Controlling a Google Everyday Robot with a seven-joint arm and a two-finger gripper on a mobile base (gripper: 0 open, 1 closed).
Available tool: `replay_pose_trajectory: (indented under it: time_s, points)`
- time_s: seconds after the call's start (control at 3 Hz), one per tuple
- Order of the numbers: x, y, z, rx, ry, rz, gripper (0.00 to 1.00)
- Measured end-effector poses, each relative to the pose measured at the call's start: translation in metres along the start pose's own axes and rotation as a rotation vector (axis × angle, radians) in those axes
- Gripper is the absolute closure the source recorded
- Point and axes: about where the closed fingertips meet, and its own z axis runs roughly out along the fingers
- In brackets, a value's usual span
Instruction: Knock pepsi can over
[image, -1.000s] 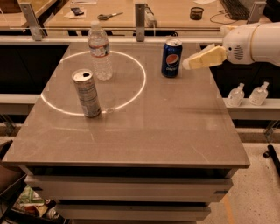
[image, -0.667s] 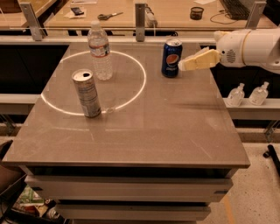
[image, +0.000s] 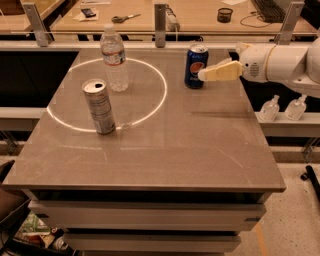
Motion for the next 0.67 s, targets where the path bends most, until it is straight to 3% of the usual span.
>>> replay_pose_trajectory:
  time_s: [0.67]
  points:
    - [0.007,-0.005,0.034,-0.047,-0.083,0.035,0.0]
